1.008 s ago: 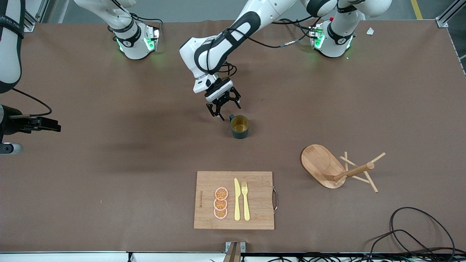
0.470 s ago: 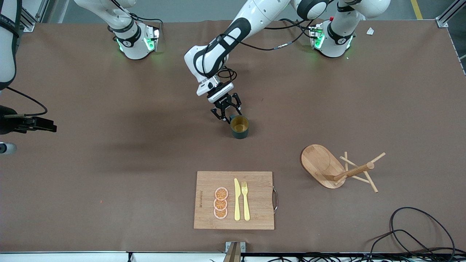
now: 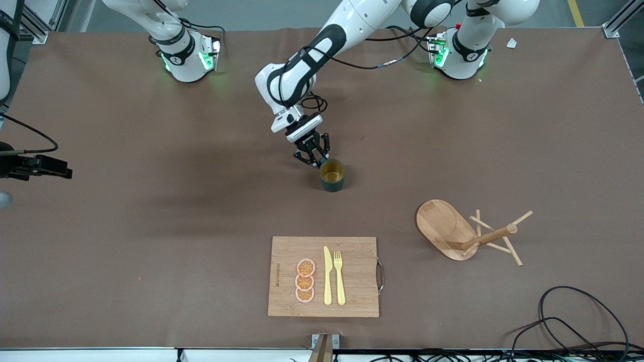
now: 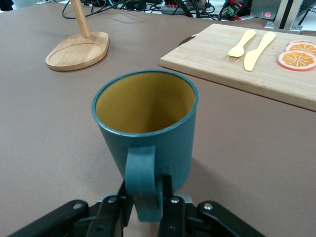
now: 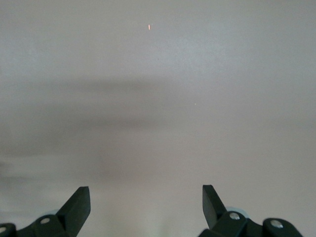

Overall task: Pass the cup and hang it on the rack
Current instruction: 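Grasp the mug handle with the left gripper while the right gripper withdraws, then carry the mug with the left gripper over the wooden rack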

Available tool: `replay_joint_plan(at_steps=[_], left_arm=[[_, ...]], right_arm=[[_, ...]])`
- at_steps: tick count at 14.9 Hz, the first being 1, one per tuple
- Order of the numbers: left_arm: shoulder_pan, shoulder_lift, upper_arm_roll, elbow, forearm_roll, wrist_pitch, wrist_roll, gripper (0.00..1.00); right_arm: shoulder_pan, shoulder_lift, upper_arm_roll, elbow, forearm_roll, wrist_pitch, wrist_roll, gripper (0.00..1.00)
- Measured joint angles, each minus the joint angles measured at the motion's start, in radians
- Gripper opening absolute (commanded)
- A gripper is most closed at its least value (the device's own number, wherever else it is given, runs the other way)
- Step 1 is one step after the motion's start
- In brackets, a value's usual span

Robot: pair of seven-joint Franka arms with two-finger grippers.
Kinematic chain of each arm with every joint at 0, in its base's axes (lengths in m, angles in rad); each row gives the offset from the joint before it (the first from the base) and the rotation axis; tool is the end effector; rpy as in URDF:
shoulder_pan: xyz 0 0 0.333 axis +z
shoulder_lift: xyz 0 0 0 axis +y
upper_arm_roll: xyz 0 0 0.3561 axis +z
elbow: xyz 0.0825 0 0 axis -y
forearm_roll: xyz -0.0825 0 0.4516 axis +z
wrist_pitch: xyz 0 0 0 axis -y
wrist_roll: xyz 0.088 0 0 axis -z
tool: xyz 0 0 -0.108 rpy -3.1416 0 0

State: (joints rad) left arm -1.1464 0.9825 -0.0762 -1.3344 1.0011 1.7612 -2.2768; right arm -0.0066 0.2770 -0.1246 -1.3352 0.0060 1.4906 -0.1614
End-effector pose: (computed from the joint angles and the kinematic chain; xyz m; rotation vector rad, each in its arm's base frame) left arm 0.3457 -0.6970 0.1048 -2.4188 -0.7180 -1.2357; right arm 0.7007 -0.0793 0.6001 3.1248 0.0516 -0.1914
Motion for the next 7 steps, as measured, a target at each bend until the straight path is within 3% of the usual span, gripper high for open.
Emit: replay_joint_plan(at_steps=[1,7], left_arm=[[0.000,0.001,0.000,0.000,0.000,0.000,0.000,0.01],[0.005,-0.015,0.000,0.035,0.001,0.000,0.021,0.00]], right_arm=[[0.000,-0.010,0.000,0.001,0.000,-0.013,0.015,1.00],[0.000,-0.048,0.022,0.001,0.001,-0.064,0.150,1.00]])
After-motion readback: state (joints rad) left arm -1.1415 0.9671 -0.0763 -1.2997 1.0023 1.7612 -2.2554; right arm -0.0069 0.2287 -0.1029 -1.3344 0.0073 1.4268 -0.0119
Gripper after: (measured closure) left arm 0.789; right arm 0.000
